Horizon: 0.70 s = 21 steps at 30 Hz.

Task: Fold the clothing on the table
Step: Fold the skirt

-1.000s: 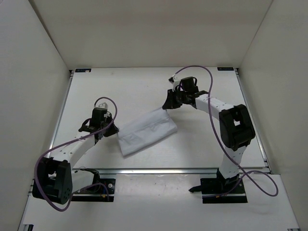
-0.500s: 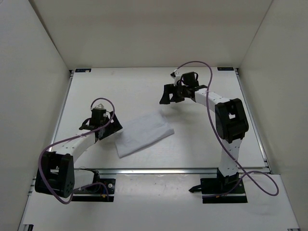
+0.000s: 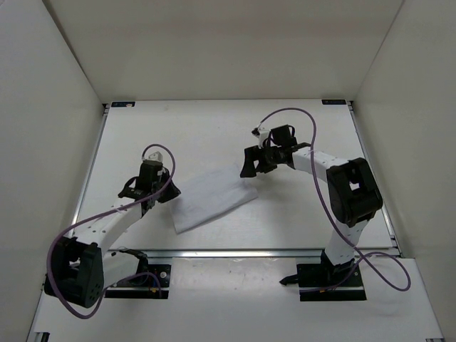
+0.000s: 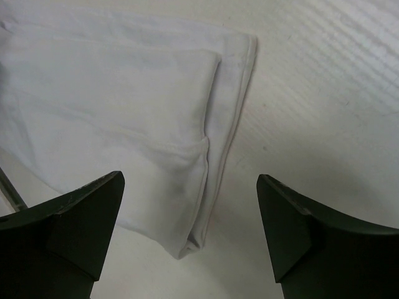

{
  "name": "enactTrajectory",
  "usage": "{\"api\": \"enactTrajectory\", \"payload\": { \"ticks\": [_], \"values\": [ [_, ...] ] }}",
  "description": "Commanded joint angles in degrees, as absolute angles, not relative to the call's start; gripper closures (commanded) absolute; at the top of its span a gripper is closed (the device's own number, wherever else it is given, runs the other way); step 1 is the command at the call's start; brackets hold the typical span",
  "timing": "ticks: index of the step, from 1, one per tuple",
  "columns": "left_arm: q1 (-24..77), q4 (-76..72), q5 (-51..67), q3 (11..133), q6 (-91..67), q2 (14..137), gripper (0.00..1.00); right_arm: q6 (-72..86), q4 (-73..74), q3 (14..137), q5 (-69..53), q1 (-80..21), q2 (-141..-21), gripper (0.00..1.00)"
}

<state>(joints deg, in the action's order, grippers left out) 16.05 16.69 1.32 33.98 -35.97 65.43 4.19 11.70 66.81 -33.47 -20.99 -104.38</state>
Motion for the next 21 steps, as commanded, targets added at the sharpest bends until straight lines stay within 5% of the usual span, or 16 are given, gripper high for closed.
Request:
{"api": "enactTrajectory", "payload": {
  "ticks": [1,12,21],
  "values": [
    [16.26,17.49,3.6,31.03,-37.96,62.5,0.97,2.28,10.9,65.65,-33.66,-21.53,-102.65,0.16],
    [17.93,19.69,2.38,27.86,-39.11,65.48,1.0,0.62,11.51,67.58,-33.75,-23.11,-108.01,0.26],
    [17.31,20.13,-1.58,26.98,-41.13,67.41,1.0,0.7,12.04,68.64,-32.17,-24.52,-111.27,0.49]
  ]
}}
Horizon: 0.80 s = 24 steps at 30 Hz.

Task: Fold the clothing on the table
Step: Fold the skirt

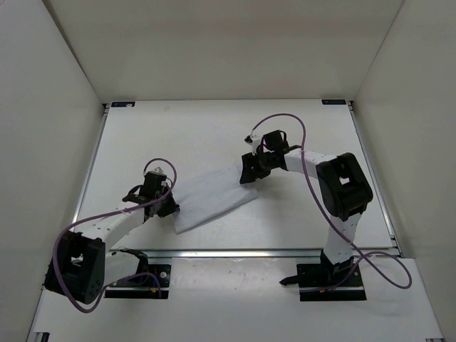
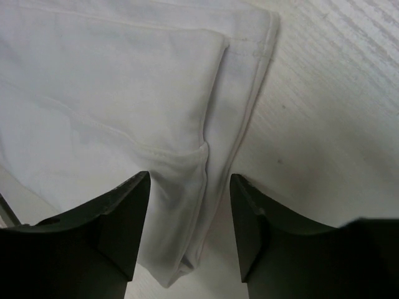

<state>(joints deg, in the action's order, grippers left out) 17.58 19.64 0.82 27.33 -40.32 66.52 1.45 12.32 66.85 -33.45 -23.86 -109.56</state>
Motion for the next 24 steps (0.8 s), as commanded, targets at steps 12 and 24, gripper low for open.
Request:
{"api": "enactTrajectory", "payload": {
  "ticks": [12,24],
  "values": [
    [18.72,18.98,-1.58,29.7,-39.91,74.08,1.0,0.96,13.63,70.66,-27.95,-25.23,-113.91,1.0],
    [26.72,13.01,0.26,40.68,-38.94,89.19,1.0,0.44,21.88,82.25,-26.2,-20.64,-106.35,1.0]
  ]
}}
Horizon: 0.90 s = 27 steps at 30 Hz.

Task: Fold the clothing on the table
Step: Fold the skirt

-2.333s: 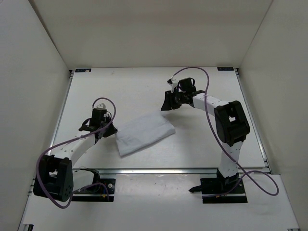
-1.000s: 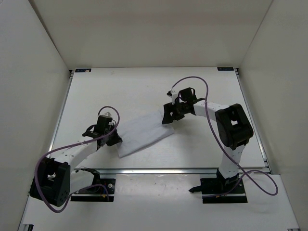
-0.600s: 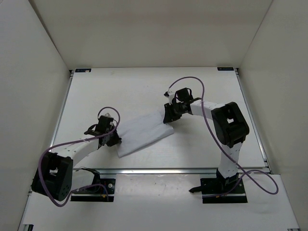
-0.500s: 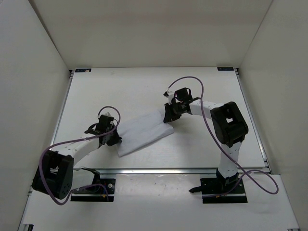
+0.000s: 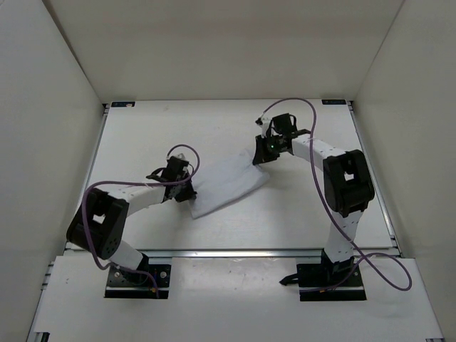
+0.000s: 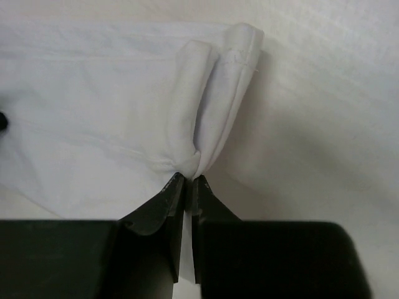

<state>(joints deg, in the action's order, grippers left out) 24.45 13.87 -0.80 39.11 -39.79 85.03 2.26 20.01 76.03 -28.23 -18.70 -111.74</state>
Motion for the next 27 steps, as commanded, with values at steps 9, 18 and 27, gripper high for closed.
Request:
{"api": "enactTrajectory", "payload": {
  "ticks": [9,18,27],
  "values": [
    [29.71,7.92,6.23,47.98,-40.43,99.4,1.0,1.58,27.33,94.75,-26.63,-30.92,-109.34,1.0],
    [26.99,2.11,9.93,47.29,-43.94,100.81,1.0,8.69,22.07,85.0,-30.14,-36.21,-107.32,1.0],
    [25.23,-1.84,12.13,43.69,-44.65,99.58,1.0,12.56,17.85,83.14,-34.44,-38.94,-110.56,1.0]
  ]
}}
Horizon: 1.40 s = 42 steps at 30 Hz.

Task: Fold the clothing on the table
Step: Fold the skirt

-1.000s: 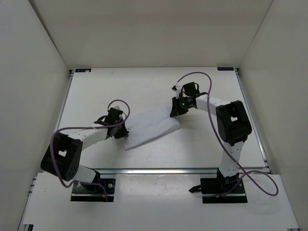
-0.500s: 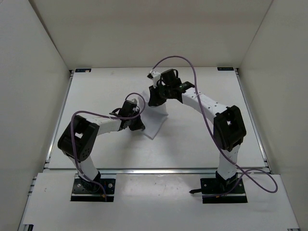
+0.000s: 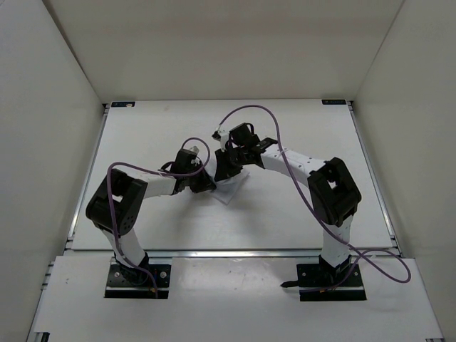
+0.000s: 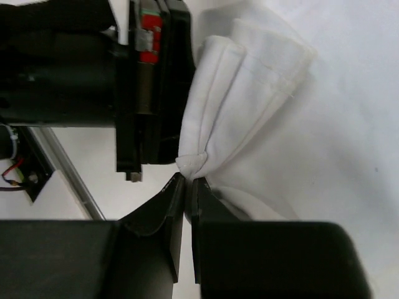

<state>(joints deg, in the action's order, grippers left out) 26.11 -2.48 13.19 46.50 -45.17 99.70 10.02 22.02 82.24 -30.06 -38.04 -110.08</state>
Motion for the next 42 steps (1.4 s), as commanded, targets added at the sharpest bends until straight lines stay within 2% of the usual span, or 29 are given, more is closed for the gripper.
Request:
{"api": "enactTrajectory", "payload": {
  "ticks": [1,3,5,7,8,9,10,12,14,20,21,23,25,26,27,37,42],
  "values": [
    [25.22,-1.85,12.3,43.59,-45.08,99.23,1.0,13.44,17.23,82.97,-35.24,-39.2,-111.09,1.0],
    [25.05,-2.46,13.01,43.07,-44.92,99.14,1.0,14.5,15.66,83.49,-36.29,-39.37,-111.88,1.0],
    [24.52,-2.72,13.44,42.54,-45.7,98.44,1.0,14.07,16.51,85.6,-36.39,-39.72,-113.63,0.92],
    [24.26,-2.99,14.06,41.75,-46.14,97.82,1.0,13.45,19.5,90.07,-33.59,-39.9,-114.26,0.62],
    [23.74,-2.81,14.06,41.66,-46.06,97.21,1.0,13.1,20.82,90.61,-33.14,-39.9,-114.52,0.56],
    [23.64,-3.33,14.24,41.14,-46.23,96.42,1.0,13.27,21.96,91.92,-33.05,-39.64,-114.26,0.42],
    [23.12,-3.34,14.76,40.78,-46.4,95.98,1.0,13.45,22.58,92.89,-33.22,-39.2,-113.56,0.33],
    [22.5,-3.34,15.55,40.61,-46.41,94.4,1.0,13.36,23.03,93.43,-32.53,-38.06,-111.02,0.23],
    [22.32,-2.55,15.47,40.6,-45.88,92.91,1.0,13.97,22.15,93.52,-31.12,-37.44,-107.86,0.22],
    [21.09,-1.58,16.79,38.85,-46.05,88.25,1.0,12.83,20.3,85.98,-24.54,-32.43,-100.64,0.26],
    [20.75,-1.06,16.87,38.33,-46.14,86.85,1.0,12.14,20.56,83.61,-23.83,-30.95,-100.98,0.32],
    [20.48,-0.01,16.26,37.36,-45.97,83.33,1.0,12.04,20.65,80.44,-22.68,-29.1,-100.9,0.65],
    [20.3,1.65,15.04,37.27,-45.35,79.82,1.0,11.87,21.18,78.84,-21.01,-28.65,-102.82,0.75],
    [20.04,2.28,14.94,36.74,-45.35,79.11,1.0,11.17,21.01,78.49,-21.01,-28.74,-103.44,0.86],
    [19.95,2.98,14.51,37.0,-44.83,77.88,1.0,10.9,20.48,78.4,-20.48,-28.91,-104.49,0.89],
    [17.23,5.45,14.59,32.52,-44.91,72.25,1.0,9.93,20.48,86.75,-23.82,-31.46,-114.43,0.98],
    [17.4,4.57,13.89,31.91,-45.09,73.03,1.0,10.2,18.81,83.68,-23.64,-33.92,-110.66,0.97]
  ]
}}
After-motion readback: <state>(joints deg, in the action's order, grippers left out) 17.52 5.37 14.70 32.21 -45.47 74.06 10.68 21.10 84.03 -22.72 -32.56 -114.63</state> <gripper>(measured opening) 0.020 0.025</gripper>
